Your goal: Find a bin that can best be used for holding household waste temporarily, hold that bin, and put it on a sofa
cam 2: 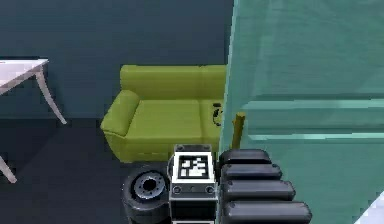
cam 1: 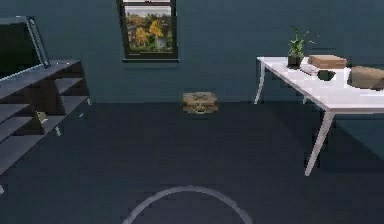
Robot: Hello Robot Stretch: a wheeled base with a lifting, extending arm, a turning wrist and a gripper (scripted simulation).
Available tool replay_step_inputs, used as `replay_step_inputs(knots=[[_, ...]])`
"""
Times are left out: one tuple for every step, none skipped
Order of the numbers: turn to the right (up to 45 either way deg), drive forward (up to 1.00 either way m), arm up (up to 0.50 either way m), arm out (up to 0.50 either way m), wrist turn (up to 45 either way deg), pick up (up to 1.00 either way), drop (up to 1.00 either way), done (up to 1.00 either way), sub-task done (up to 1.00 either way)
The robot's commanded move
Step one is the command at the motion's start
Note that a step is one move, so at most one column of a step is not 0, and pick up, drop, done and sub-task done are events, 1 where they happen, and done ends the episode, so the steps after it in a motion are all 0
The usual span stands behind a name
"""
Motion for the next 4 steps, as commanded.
replay_step_inputs(knots=[[45.0,0.0,0.0,0.0,0.0,0.0,0.0,0.0,0.0],[15.0,0.0,0.0,0.0,0.0,0.0,0.0,0.0,0.0],[0.0,0.75,0.0,0.0,0.0,0.0,0.0,0.0,0.0],[-3.0,0.0,0.0,0.0,0.0,0.0,0.0,0.0,0.0]])
